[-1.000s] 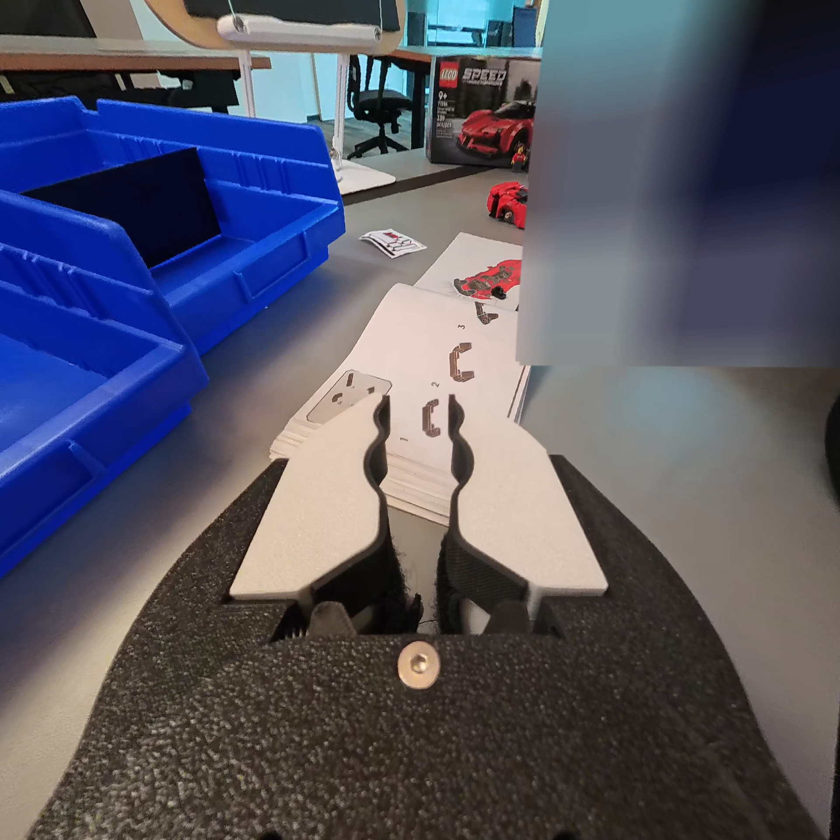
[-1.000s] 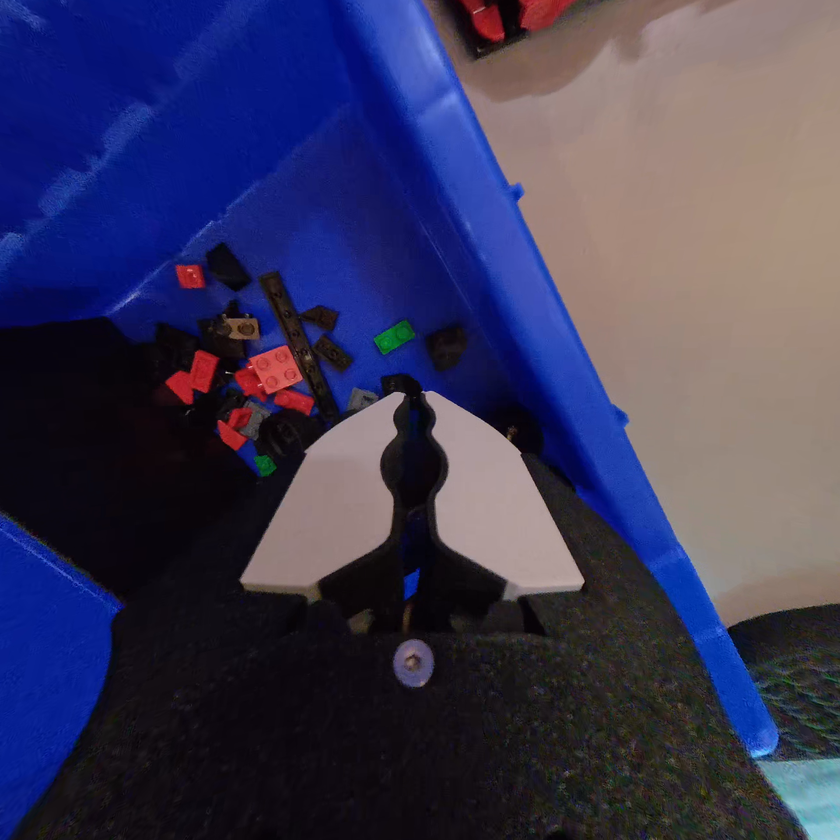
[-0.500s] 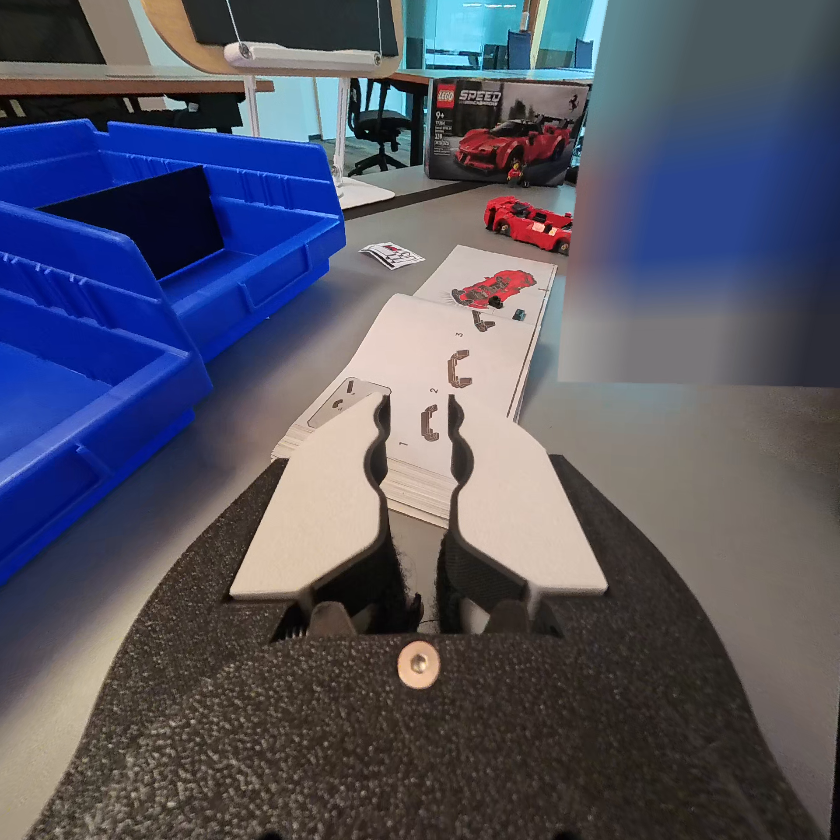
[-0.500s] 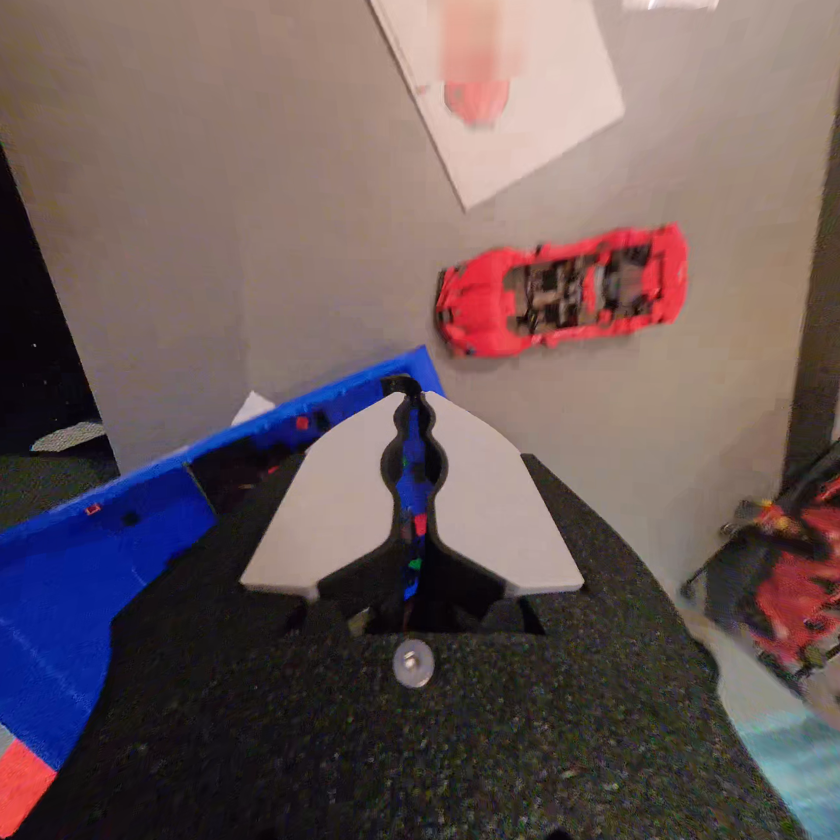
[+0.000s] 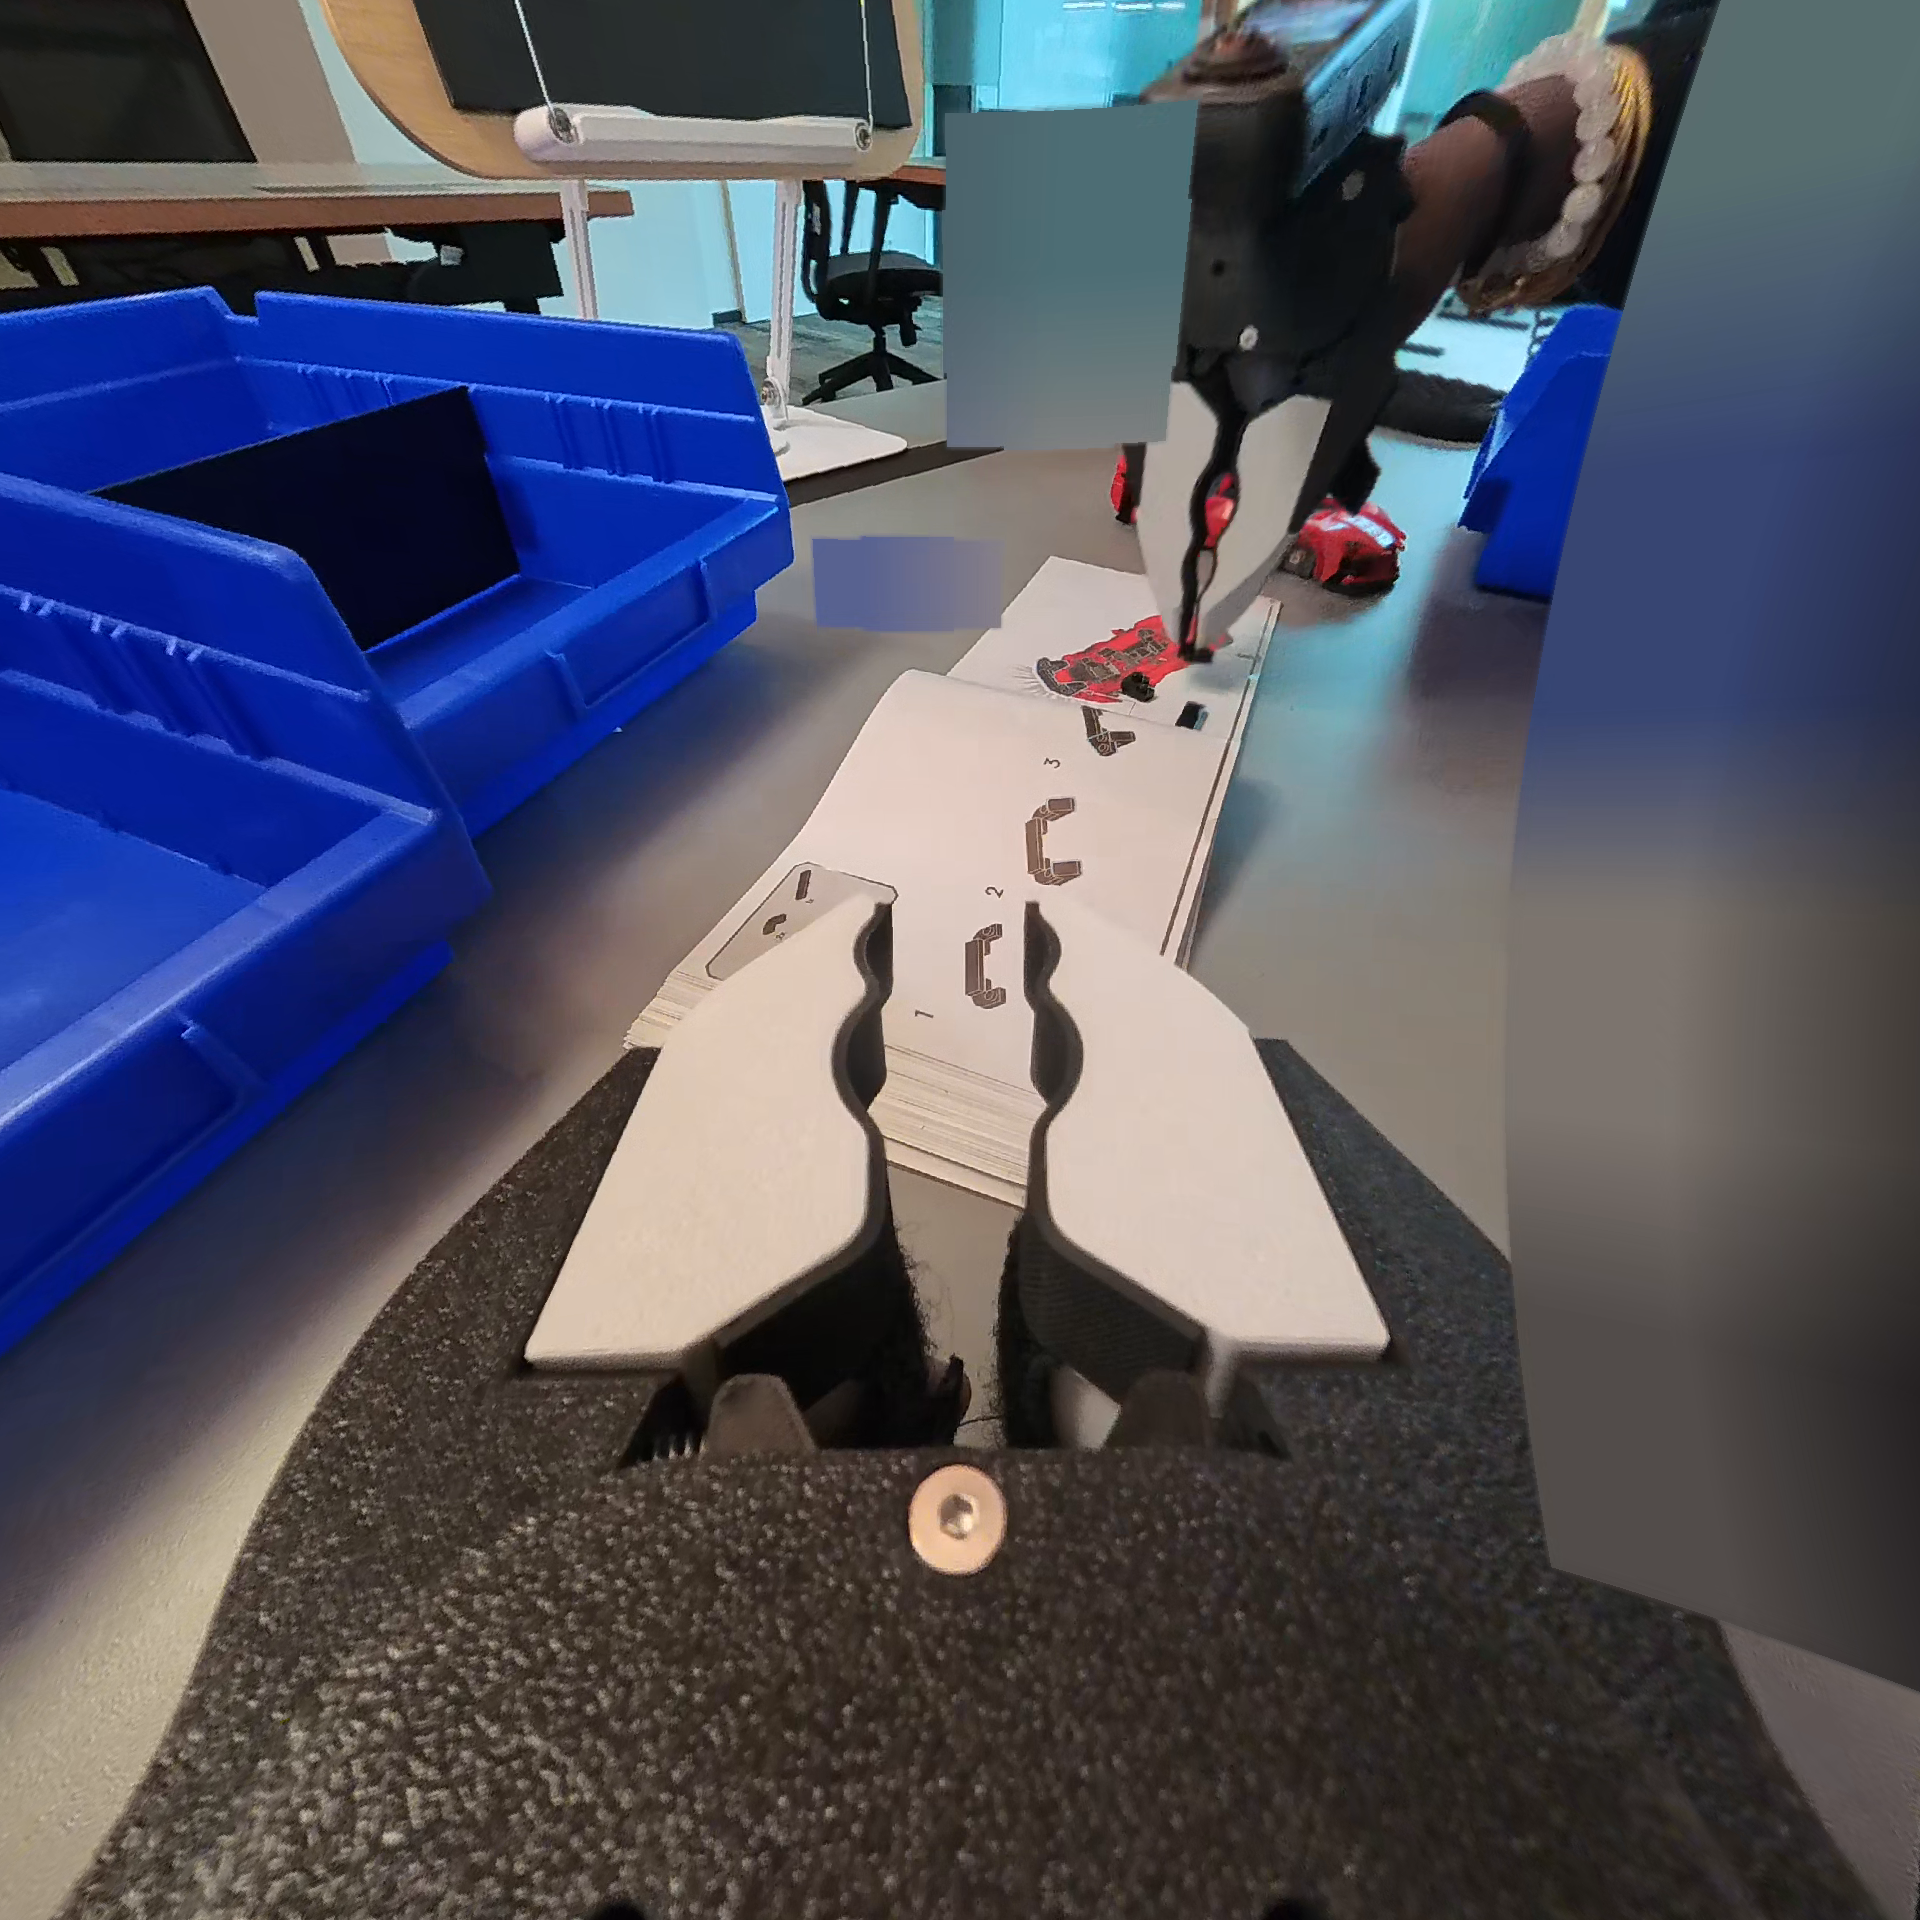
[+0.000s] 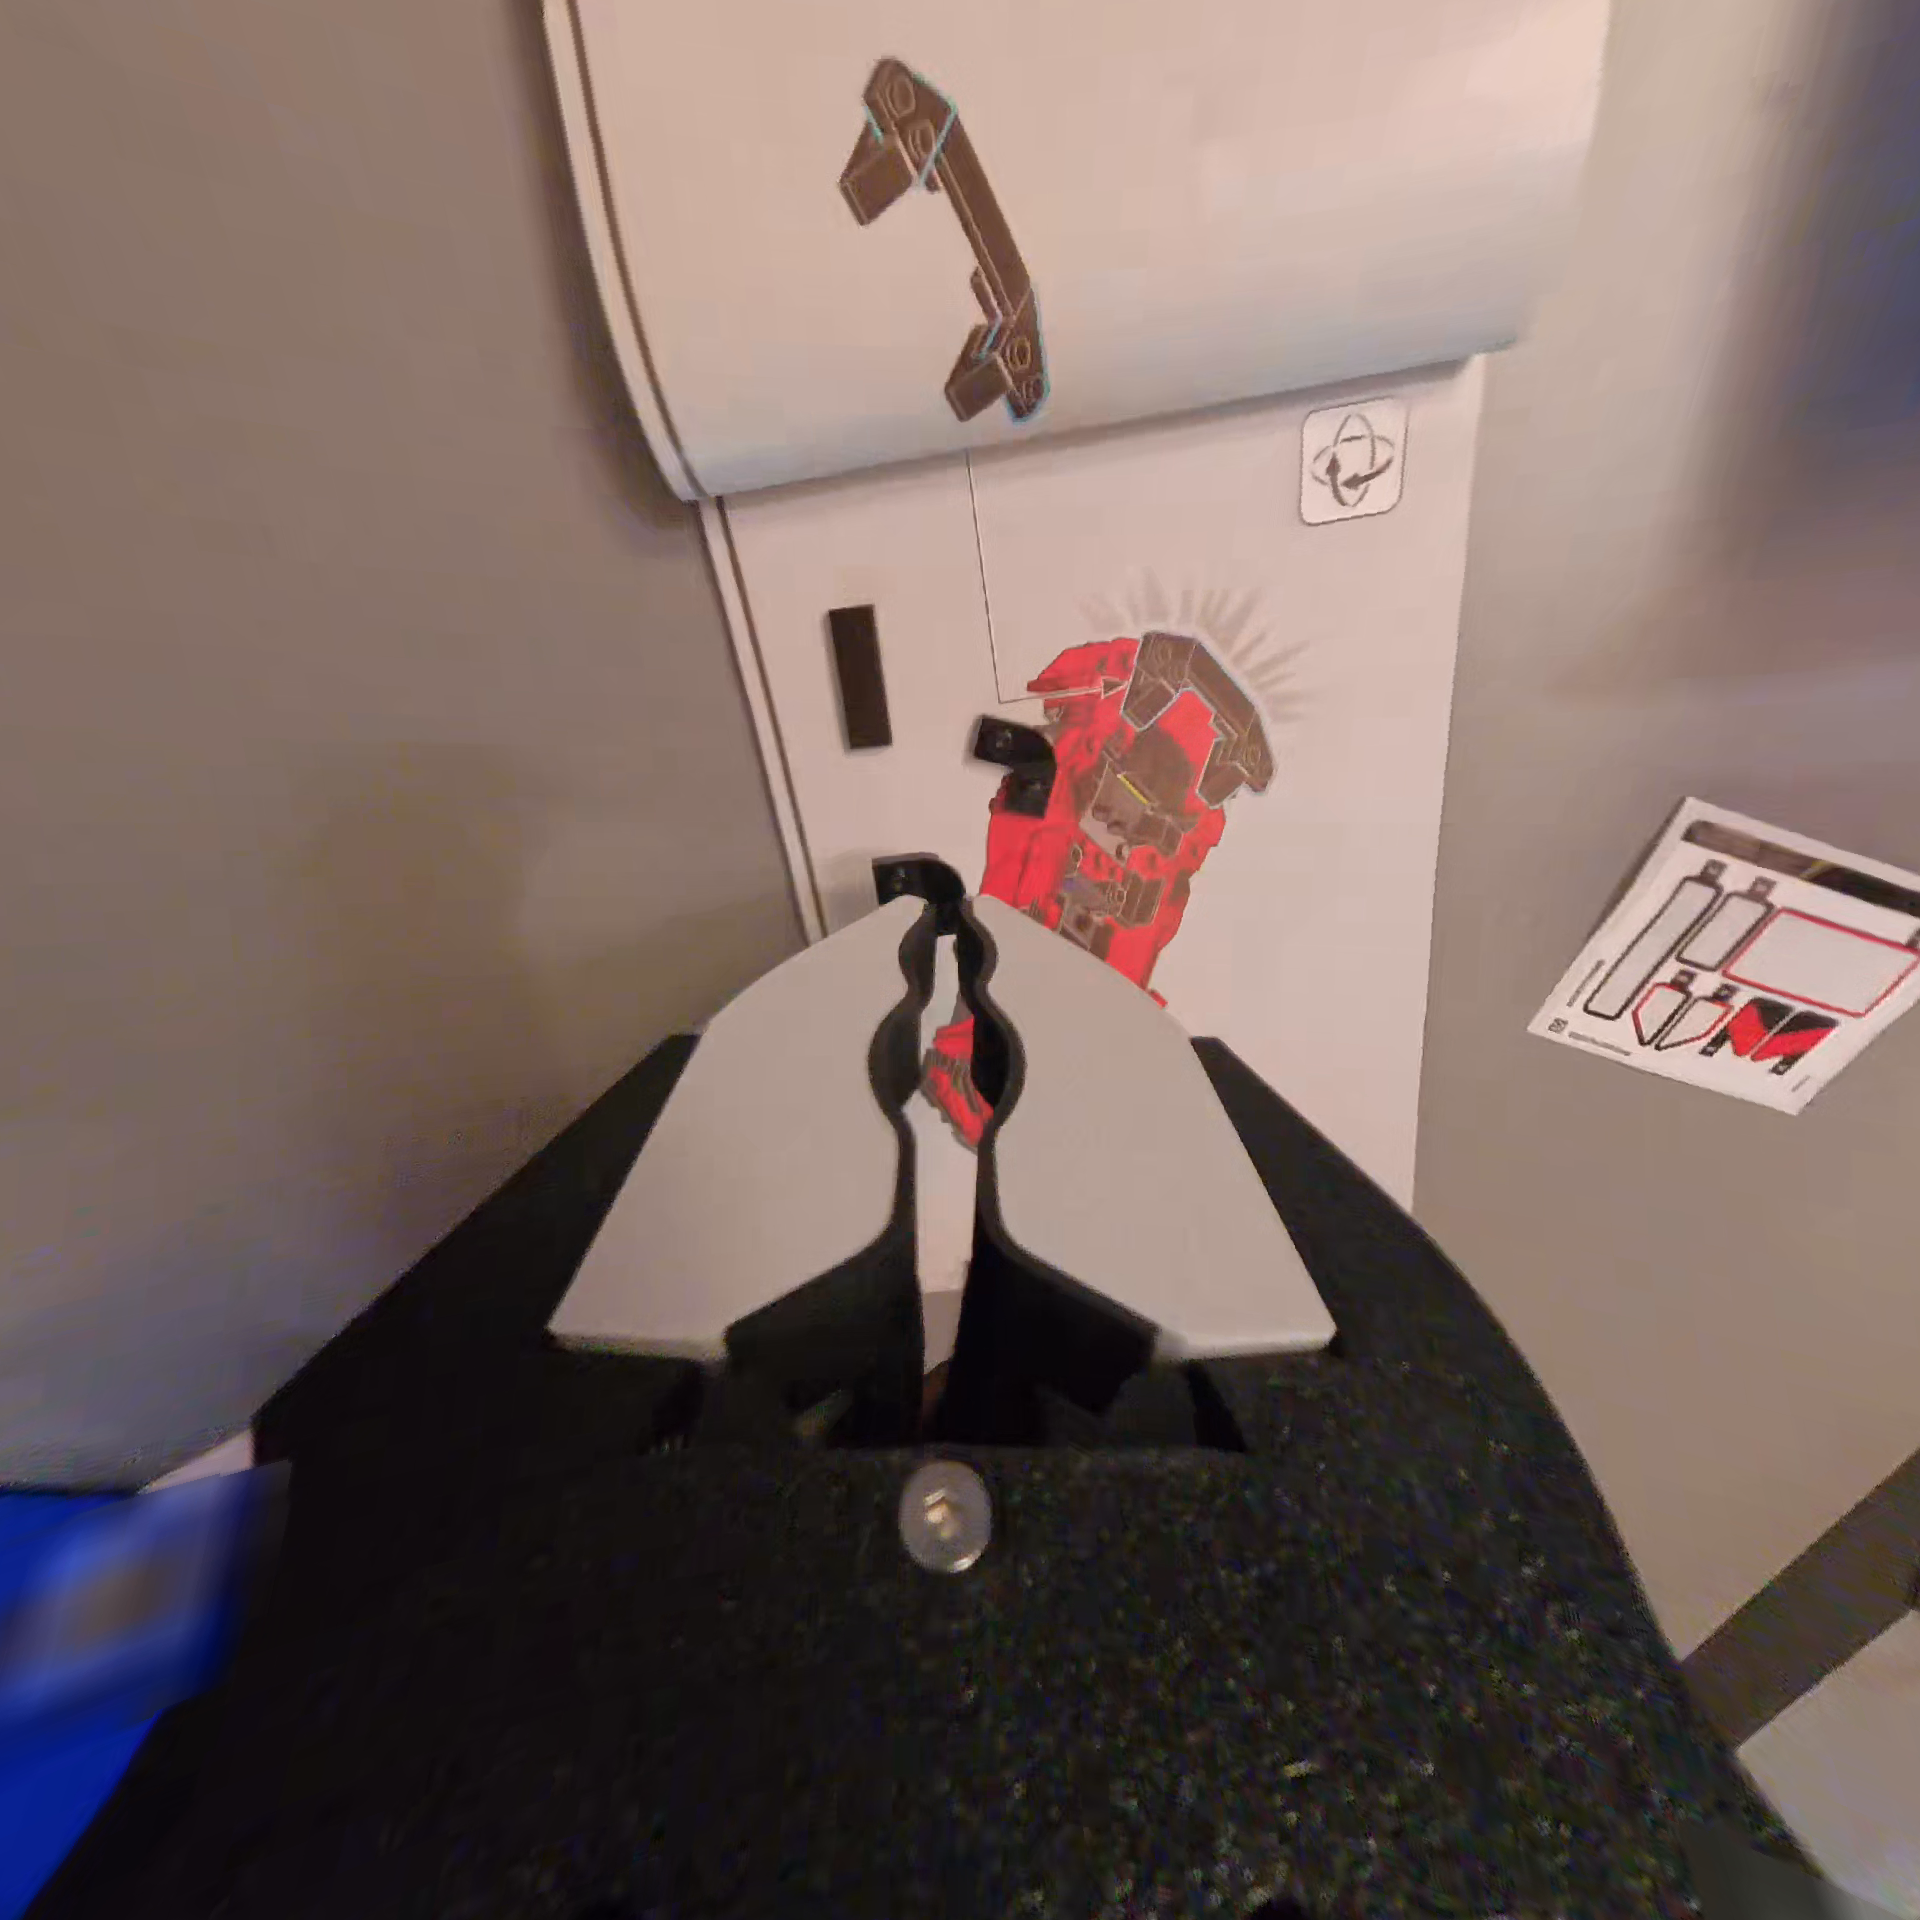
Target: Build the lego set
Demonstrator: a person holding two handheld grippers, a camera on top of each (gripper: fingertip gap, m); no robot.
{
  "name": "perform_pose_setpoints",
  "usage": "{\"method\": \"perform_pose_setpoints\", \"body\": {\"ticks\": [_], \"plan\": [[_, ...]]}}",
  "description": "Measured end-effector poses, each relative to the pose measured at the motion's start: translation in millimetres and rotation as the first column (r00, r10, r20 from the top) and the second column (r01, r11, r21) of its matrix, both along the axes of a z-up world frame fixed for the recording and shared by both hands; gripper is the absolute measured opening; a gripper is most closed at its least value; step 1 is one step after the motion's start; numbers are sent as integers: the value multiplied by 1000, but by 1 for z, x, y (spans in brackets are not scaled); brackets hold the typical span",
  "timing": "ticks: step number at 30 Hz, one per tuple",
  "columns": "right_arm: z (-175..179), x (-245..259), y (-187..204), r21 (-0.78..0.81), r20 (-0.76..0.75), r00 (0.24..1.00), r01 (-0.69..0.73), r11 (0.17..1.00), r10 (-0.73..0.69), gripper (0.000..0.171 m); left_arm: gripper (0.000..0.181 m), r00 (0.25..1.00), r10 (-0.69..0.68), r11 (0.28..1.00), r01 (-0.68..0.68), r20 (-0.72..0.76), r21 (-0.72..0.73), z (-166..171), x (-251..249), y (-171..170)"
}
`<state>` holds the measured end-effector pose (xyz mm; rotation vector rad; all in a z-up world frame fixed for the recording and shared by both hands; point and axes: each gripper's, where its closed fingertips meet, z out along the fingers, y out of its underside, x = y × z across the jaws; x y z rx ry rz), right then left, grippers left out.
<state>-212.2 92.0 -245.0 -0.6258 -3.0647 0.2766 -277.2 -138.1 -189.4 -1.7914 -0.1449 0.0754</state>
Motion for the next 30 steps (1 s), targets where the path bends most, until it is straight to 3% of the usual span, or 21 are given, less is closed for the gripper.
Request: {"method": "perform_pose_setpoints", "body": {"ticks": [8, 18, 22, 26, 30], "plan": [[-15, -3, -1, 61, -2, 1000, -1, 998, 1, 7, 24, 1000, -14, 999, 13, -24, -40, -5, 3, 3], [18, -6, -2, -15, -78, 995, 61, 998, -62, 16, 24, 1000, -5, 1000, 5, -16, -16, -2, 2, 2], [50, 2, -15, -136, -127, 985, 102, 985, -120, 18, 24, 1000, -2, 1000, 1, -14, -17, -2, 1, 1], [80, 12, -25, -299, -156, 960, 178, 937, -232, 31, 24, 1000, 8, 1000, -8, -9, -24, -3, 0, 2], [89, 24, -23, -387, -163, 934, 235, 891, -317, 35, 25, 1000, 8, 999, -9, -5, -32, -4, 0, 3]]}}
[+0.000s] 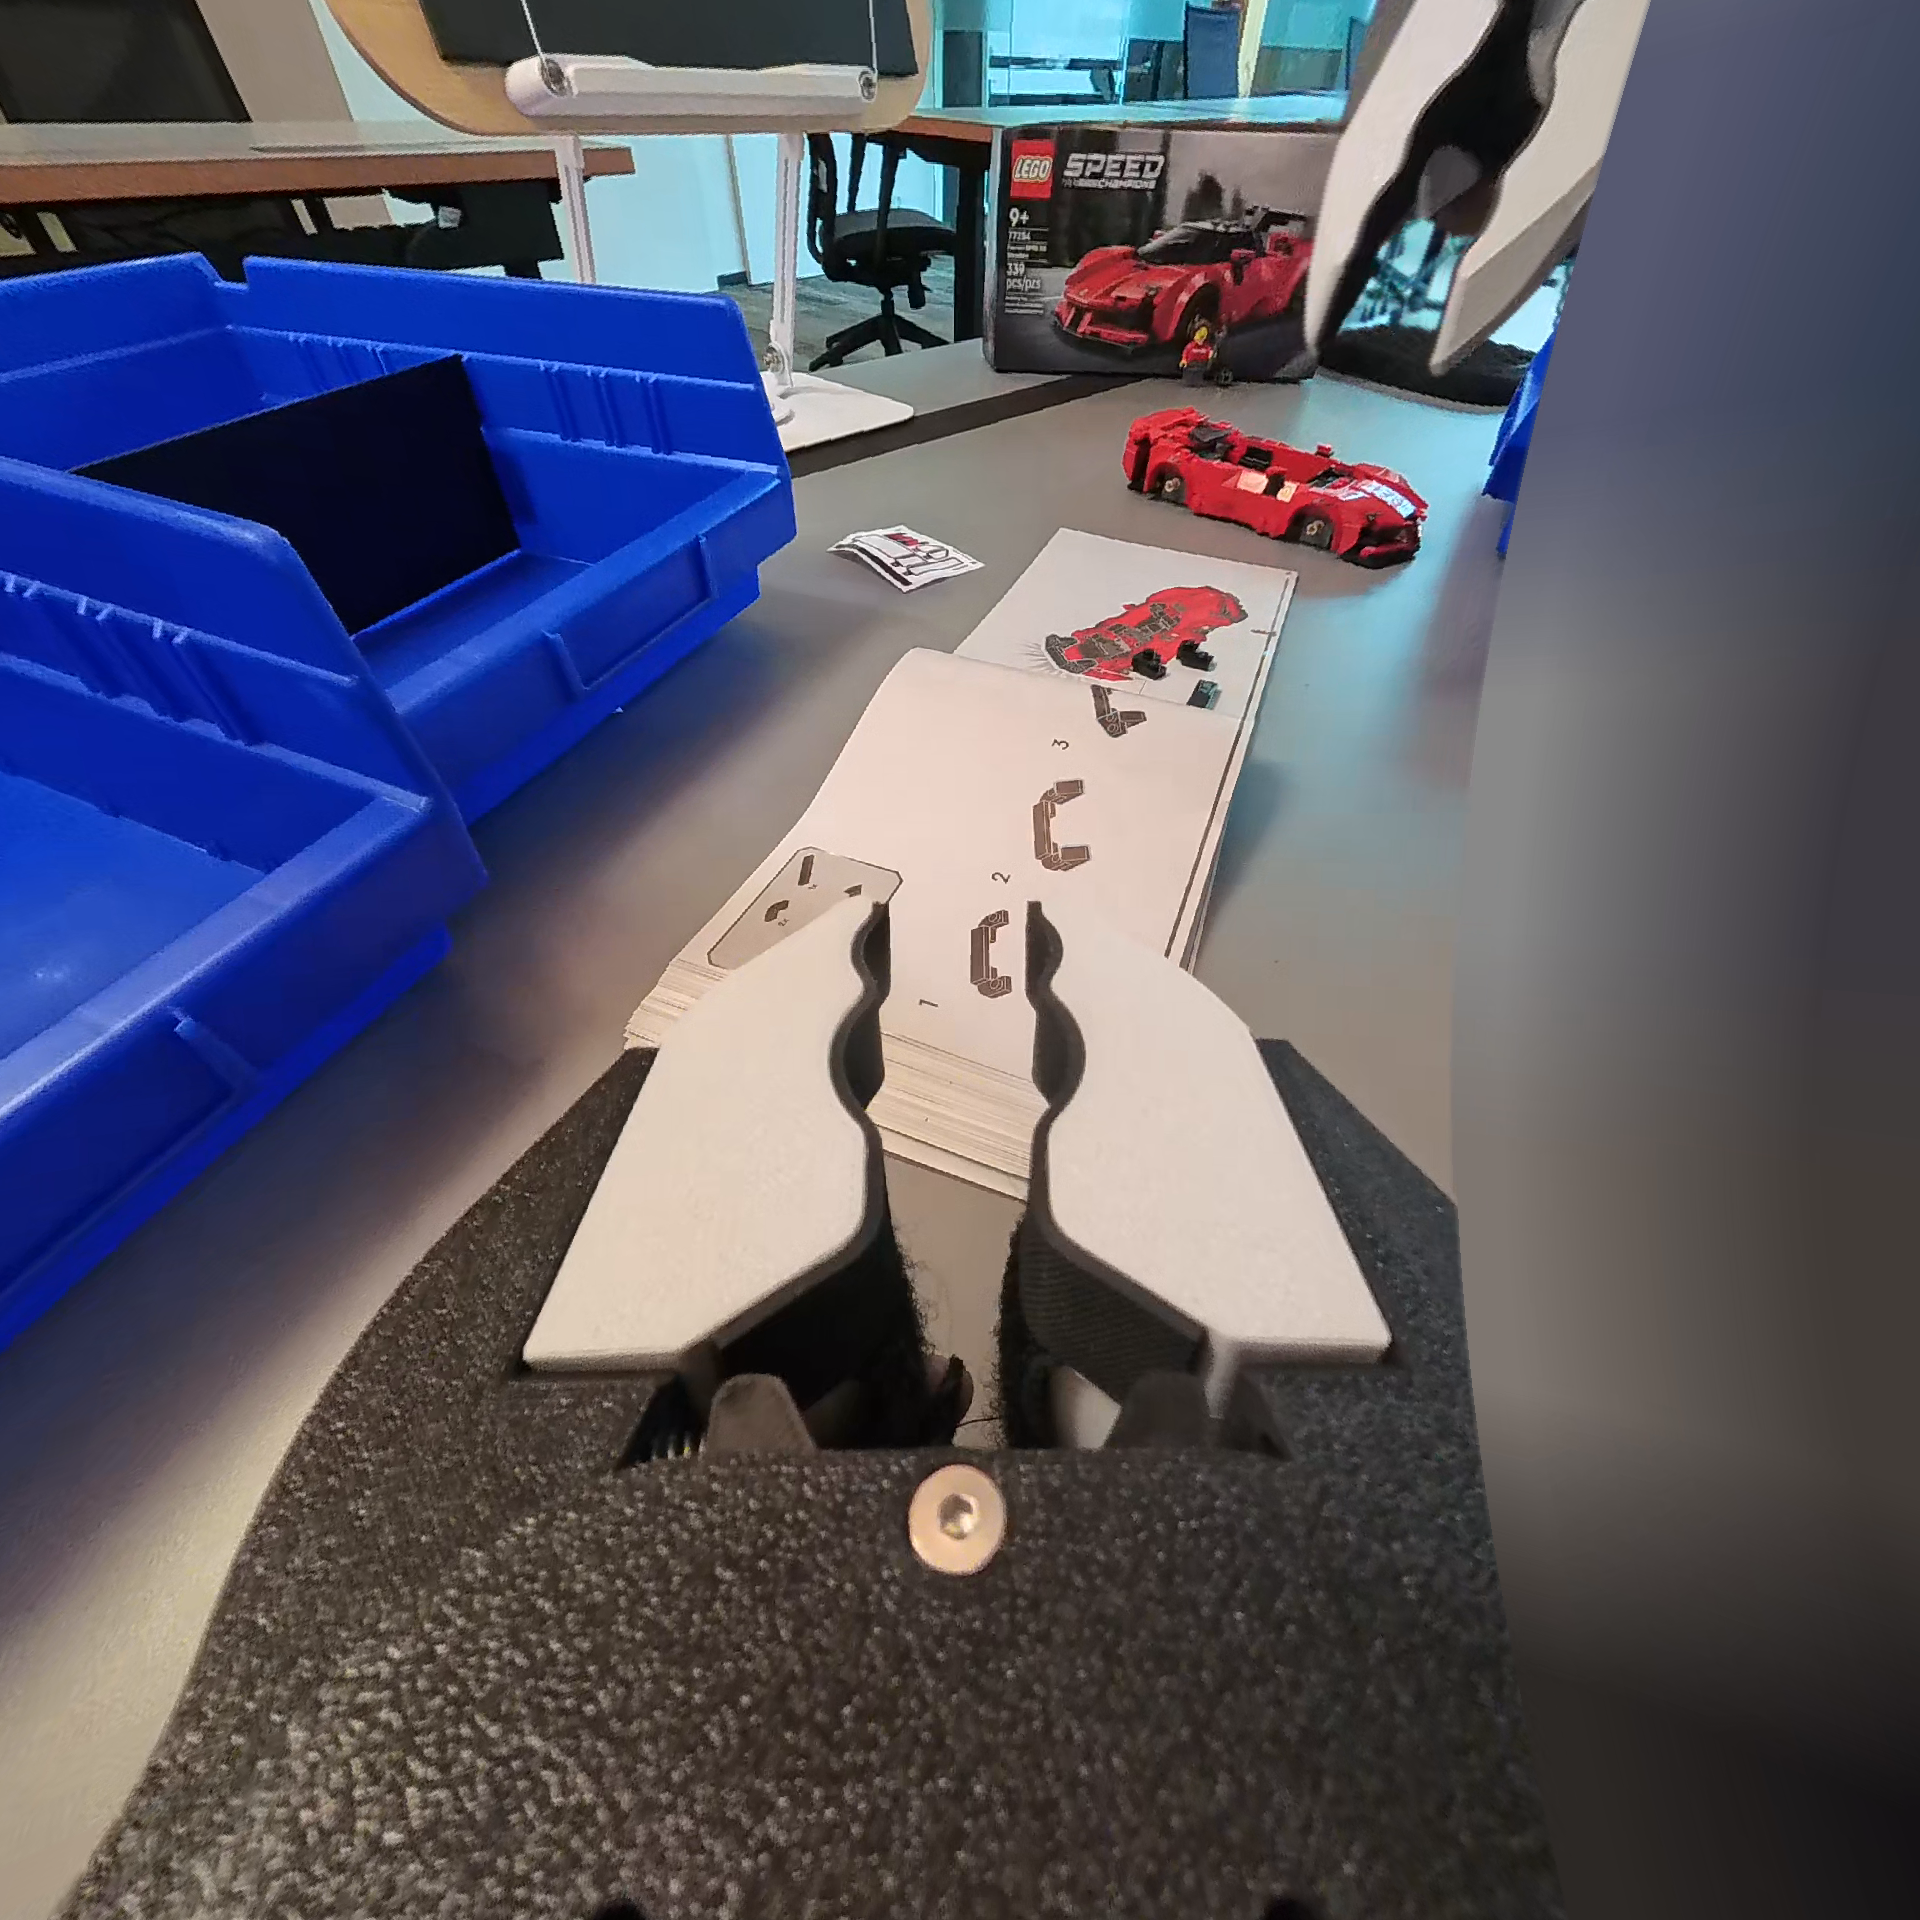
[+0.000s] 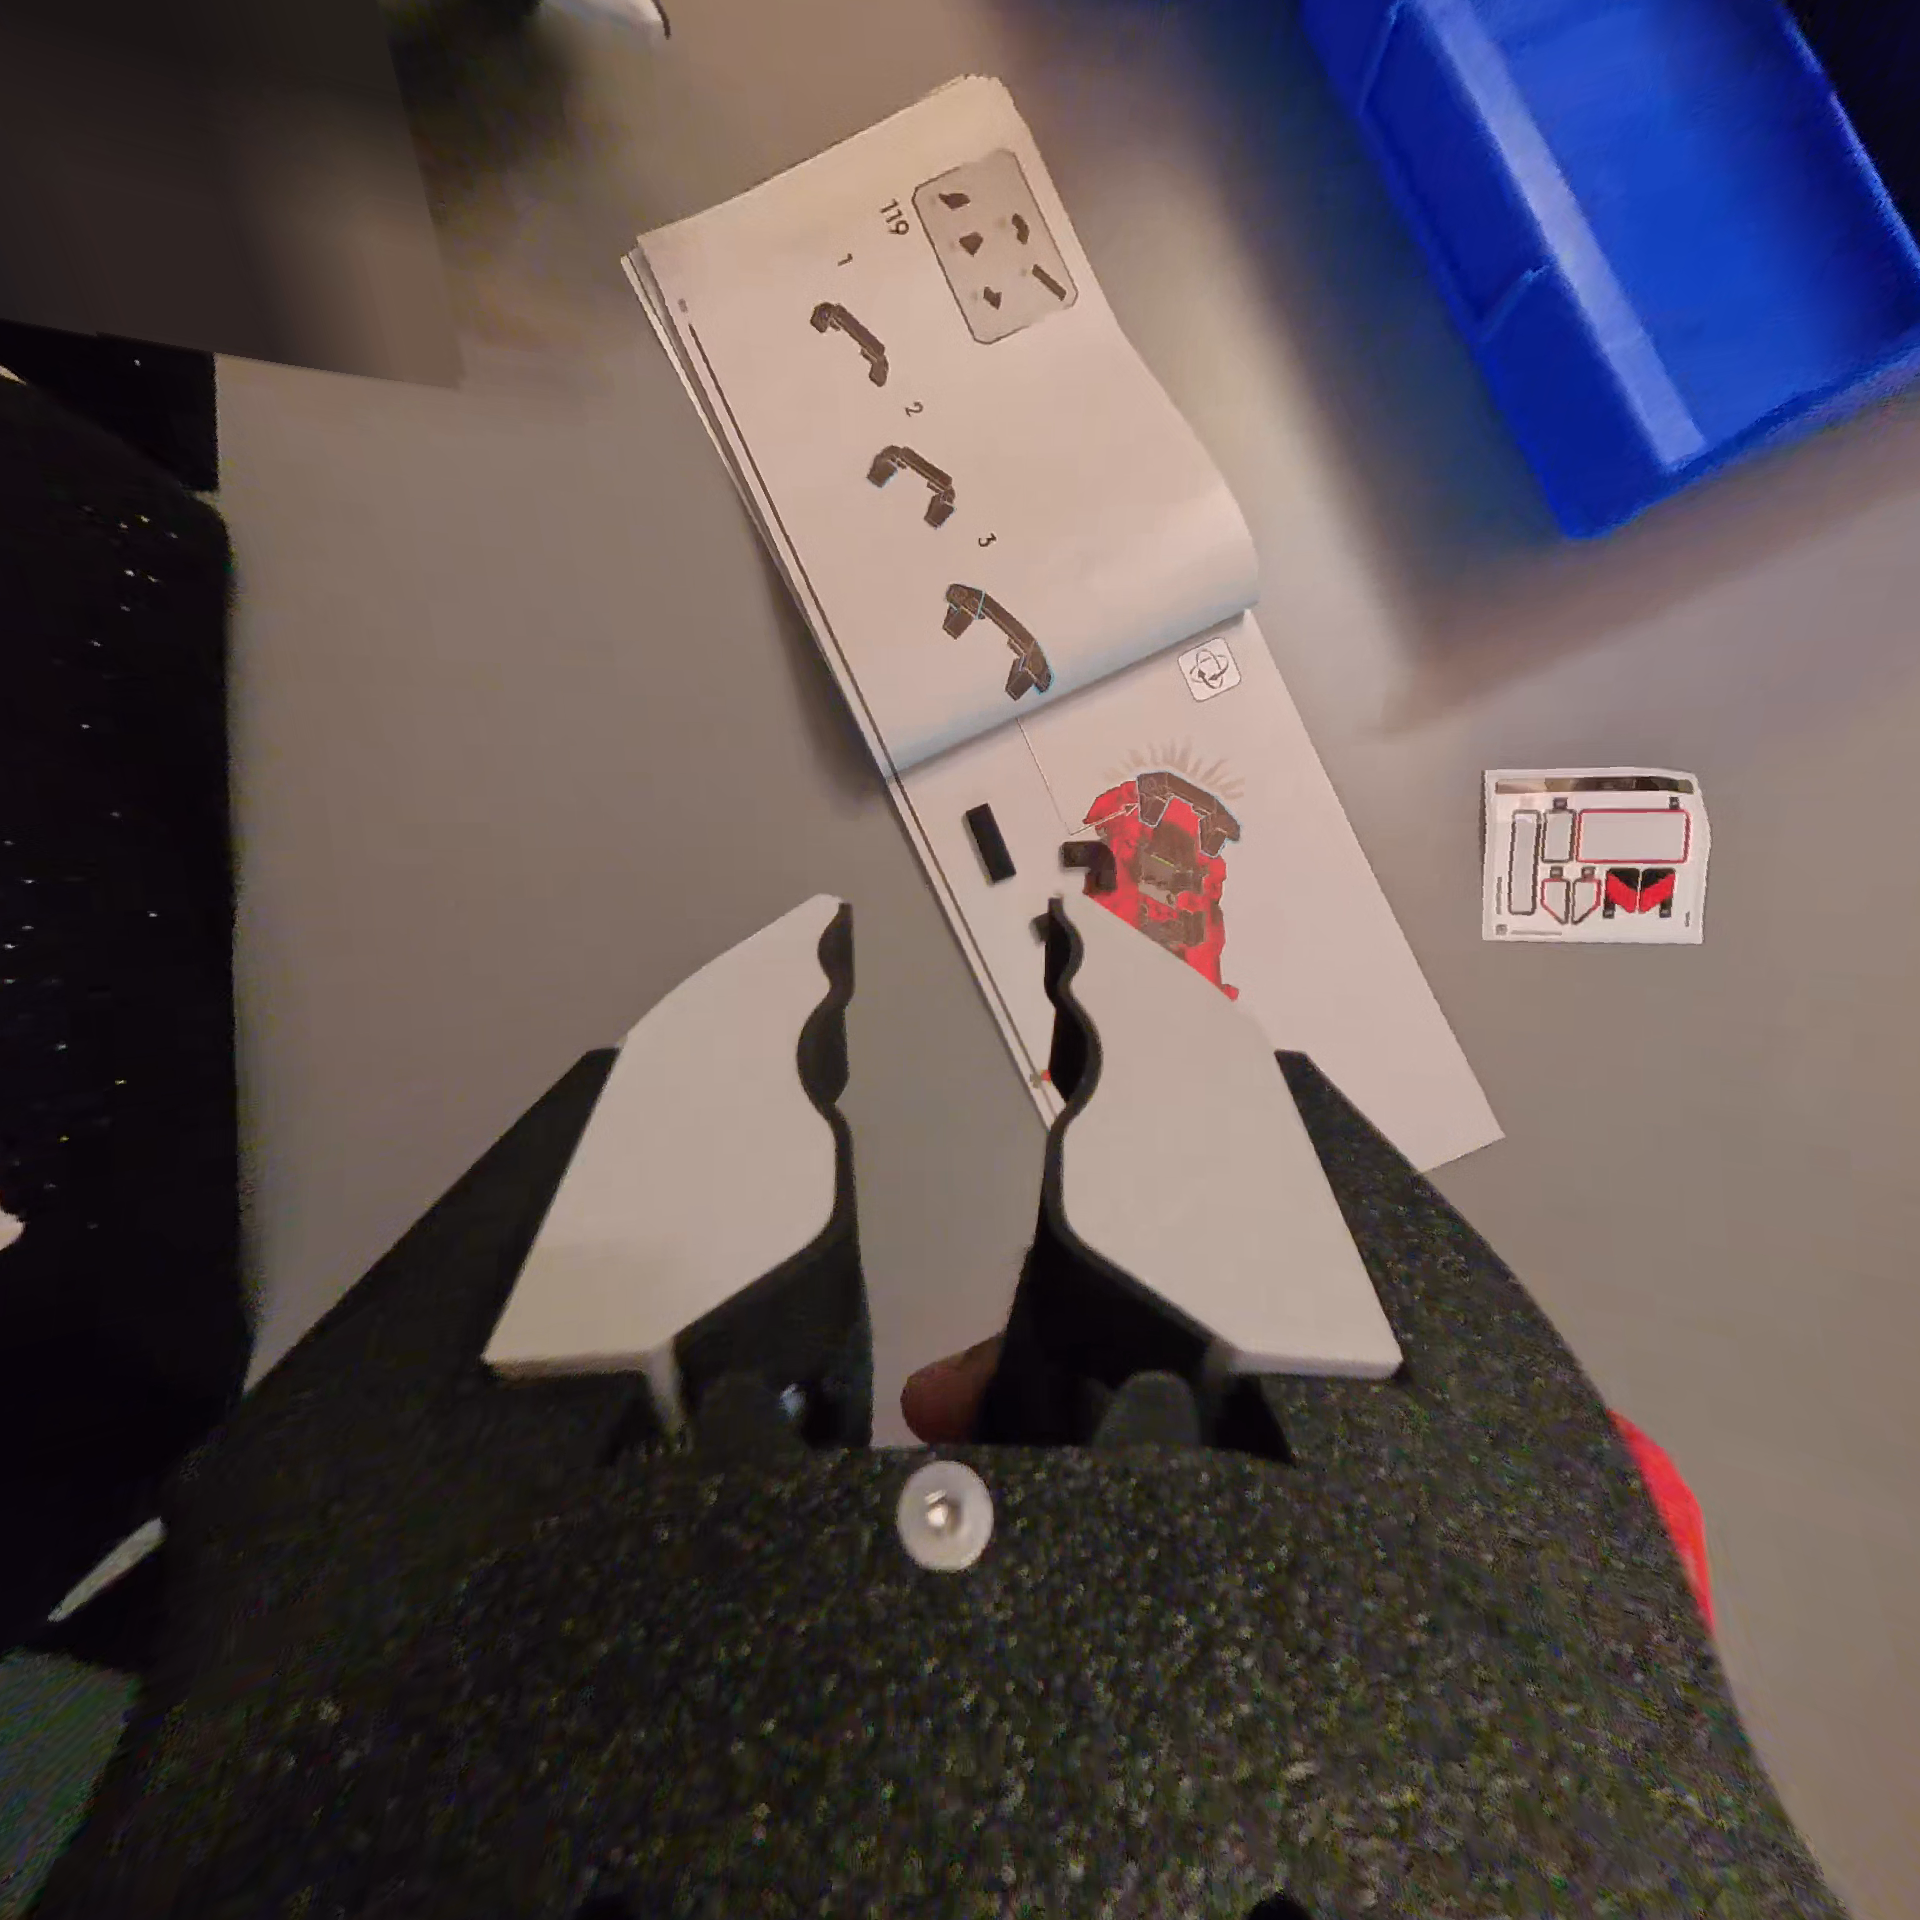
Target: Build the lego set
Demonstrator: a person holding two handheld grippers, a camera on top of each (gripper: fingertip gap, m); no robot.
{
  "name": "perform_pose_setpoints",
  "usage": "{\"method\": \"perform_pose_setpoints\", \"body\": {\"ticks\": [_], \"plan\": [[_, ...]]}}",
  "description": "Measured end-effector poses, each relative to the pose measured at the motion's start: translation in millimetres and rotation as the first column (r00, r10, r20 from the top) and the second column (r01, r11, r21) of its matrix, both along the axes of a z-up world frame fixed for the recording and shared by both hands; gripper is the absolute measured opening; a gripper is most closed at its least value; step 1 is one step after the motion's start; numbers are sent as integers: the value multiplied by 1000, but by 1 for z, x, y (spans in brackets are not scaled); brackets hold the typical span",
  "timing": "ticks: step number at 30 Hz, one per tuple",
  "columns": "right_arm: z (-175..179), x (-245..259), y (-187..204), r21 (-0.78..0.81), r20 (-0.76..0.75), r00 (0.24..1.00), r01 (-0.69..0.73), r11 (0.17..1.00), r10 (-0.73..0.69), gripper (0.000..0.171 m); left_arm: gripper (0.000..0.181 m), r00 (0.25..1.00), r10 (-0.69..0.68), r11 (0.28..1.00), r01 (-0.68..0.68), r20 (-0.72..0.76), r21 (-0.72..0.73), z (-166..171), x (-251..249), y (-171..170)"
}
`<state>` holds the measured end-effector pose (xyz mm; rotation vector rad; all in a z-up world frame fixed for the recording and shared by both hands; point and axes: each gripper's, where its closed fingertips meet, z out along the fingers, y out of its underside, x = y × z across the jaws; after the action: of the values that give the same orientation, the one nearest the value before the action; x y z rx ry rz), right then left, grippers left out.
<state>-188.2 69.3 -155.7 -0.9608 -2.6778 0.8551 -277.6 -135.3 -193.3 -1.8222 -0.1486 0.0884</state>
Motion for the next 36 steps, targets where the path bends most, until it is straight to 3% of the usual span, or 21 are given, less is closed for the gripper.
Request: {"method": "perform_pose_setpoints", "body": {"ticks": [6, 11, 19, 27, 33, 36], "plan": [[24, 1, -2, -145, -204, 977, 30, 989, -59, 29, 26, 1000, 9, 1000, -9, 1, -11, -1, -1, 1], [19, -8, 5, -247, -368, 925, 0, 969, -94, 29, 26, 1000, 5, 1000, -5, 0, -20, -2, -1, 1], [1, -4, -3, -431, -272, 958, -43, 901, -85, 30, 26, 1000, 5, 1000, -5, 5, -17, -2, -1, 1], [10, 0, -40, -518, -335, 942, -191, 834, 8, 27, 28, 1000, 7, 1000, -7, -4, -11, -1, 0, 1], [18, 8, -36, -592, -292, 955, -226, 774, 55, 24, 28, 1000, 15, 1000, -15, 3, 11, 1, -1, -1], [18, 12, -31, -565, -281, 957, -226, 794, 72, 24, 28, 1000, 17, 1000, -17, 1, 9, 1, -1, -1]]}}
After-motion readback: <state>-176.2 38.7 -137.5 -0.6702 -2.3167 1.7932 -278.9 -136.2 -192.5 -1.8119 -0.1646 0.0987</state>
